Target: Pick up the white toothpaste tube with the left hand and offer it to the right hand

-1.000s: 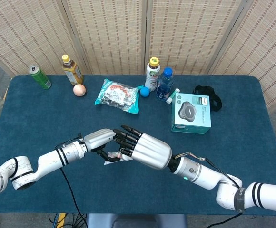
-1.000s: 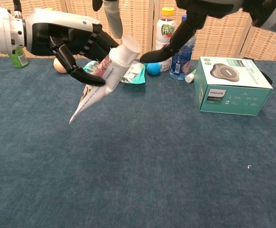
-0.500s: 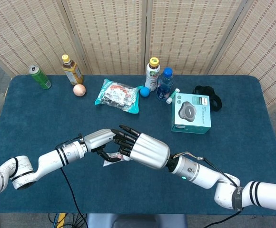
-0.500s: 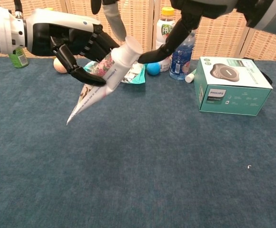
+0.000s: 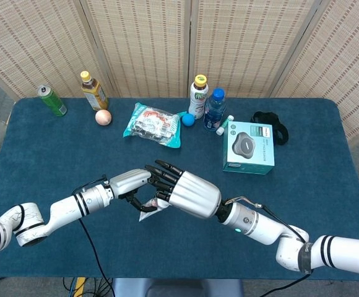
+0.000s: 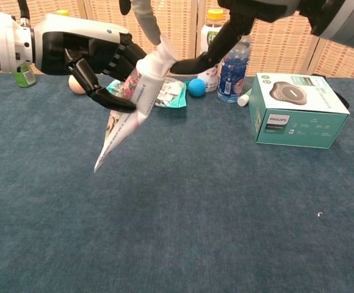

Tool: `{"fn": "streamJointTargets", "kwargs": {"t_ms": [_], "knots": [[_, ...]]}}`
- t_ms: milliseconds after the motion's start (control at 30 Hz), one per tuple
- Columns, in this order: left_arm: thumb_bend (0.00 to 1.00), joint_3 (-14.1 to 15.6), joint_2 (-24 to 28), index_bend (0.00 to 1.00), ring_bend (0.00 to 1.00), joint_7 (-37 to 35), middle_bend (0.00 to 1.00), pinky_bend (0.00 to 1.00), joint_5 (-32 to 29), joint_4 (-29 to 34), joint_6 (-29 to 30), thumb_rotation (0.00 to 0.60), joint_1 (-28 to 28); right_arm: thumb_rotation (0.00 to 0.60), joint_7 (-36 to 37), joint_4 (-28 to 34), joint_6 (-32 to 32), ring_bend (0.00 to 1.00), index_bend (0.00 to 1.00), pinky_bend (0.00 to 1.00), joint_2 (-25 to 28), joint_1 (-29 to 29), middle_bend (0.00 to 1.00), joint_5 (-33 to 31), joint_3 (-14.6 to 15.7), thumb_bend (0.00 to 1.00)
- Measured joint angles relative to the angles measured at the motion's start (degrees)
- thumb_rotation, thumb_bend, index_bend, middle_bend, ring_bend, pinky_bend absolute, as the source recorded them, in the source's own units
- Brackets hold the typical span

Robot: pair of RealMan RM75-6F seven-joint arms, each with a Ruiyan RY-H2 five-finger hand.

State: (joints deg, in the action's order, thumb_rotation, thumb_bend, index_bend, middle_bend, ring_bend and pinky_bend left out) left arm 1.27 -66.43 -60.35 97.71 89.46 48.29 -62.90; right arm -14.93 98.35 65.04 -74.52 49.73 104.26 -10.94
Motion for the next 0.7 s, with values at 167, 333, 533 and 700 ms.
{"fn": "streamJointTargets", "kwargs": {"t_ms": [167, 333, 533, 700], "knots": [[0.36, 0.3, -0.17, 0.62, 0.36, -1.65, 0.62, 0.27, 0.19, -0.51, 0.51, 0.6, -0.01, 0.6, -0.05, -0.47, 1.49, 0.02, 0.68, 0.15, -0.73, -0.2, 0.34, 0.15, -0.06, 0.17], [0.36, 0.69, -0.24, 0.63, 0.36, -4.32, 0.62, 0.27, 0.47, -0.95, 0.98, 0.6, -0.08, 0.6, -0.3, -1.25, 3.48, 0.02, 0.68, 0.15, -1.77, -0.58, 0.34, 0.46, -0.25, 0.21], [0.36, 1.37, 0.08, 0.63, 0.36, -8.99, 0.63, 0.28, 1.06, -2.1, 2.0, 0.6, -0.17, 0.6, -0.69, -1.62, 4.76, 0.02, 0.68, 0.15, -2.22, -1.1, 0.34, 0.61, -0.22, 0.21], [0.36, 2.06, 0.69, 0.64, 0.36, -13.44, 0.63, 0.28, 1.55, -3.55, 3.24, 0.6, -0.07, 0.6, -1.44, -1.64, 5.62, 0.02, 0.68, 0.15, -2.16, -1.49, 0.34, 0.6, -0.3, 0.22]]}}
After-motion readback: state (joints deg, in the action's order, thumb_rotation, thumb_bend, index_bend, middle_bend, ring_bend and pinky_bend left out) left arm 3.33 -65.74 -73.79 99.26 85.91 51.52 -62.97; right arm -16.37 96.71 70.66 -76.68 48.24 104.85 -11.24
